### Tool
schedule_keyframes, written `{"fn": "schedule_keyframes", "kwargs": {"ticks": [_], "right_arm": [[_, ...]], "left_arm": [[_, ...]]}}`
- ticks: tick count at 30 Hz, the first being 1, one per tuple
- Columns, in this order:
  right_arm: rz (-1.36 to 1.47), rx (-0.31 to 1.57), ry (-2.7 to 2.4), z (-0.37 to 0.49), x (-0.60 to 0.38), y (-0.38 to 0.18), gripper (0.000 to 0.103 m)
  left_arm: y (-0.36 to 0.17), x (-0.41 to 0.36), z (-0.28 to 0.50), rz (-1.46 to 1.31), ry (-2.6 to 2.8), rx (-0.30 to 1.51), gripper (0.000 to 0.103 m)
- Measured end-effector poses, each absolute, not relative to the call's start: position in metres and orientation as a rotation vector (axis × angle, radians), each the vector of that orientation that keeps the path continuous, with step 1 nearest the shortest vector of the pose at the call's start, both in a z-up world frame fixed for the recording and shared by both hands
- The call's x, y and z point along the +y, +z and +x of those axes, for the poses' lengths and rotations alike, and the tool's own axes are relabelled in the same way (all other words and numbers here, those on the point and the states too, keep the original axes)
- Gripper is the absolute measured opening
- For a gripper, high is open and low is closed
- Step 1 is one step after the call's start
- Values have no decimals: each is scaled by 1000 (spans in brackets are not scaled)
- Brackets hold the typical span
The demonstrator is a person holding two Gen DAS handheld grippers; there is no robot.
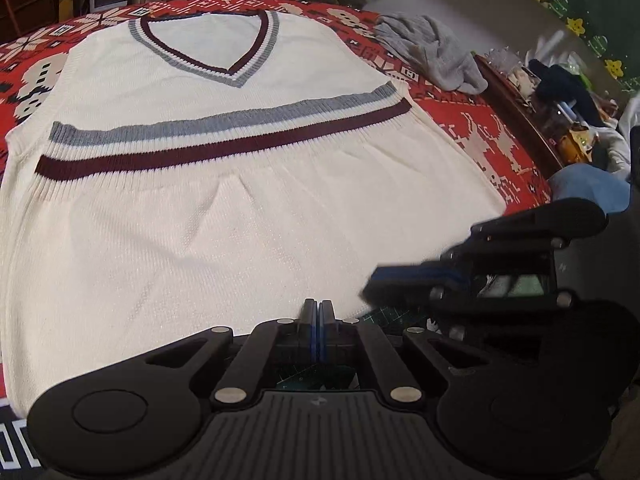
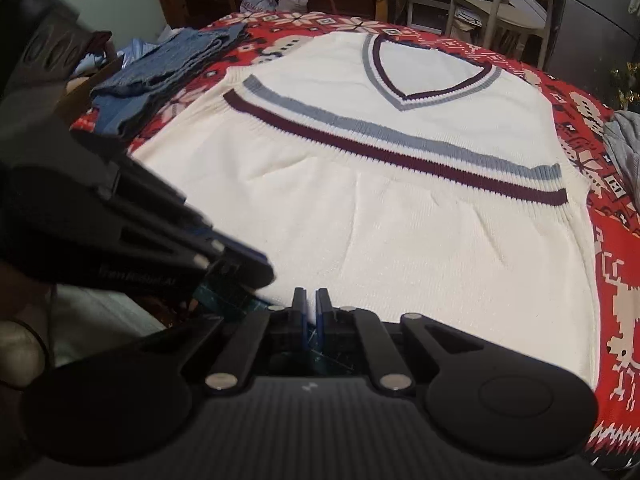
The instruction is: Fold clothes
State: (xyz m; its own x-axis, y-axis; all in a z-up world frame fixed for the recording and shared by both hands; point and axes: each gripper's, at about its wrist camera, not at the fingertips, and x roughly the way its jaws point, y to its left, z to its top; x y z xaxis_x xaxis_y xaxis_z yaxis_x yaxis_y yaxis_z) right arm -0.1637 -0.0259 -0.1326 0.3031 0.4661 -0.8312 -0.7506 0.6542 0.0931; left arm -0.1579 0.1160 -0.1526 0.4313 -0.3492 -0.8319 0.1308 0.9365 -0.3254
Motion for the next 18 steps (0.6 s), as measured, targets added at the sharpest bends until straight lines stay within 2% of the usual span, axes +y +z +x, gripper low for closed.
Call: {"fn": "schedule_keyframes", "kwargs": {"ticks": [13, 18], "right_arm": [[-393, 926, 756, -150, -47, -128, 6], [-324, 1000, 676, -128, -61, -134, 7]], "left_arm": [[-154, 114, -160, -198, -299, 1075, 3], [-154, 115, -160, -204, -298, 1077, 3]]}}
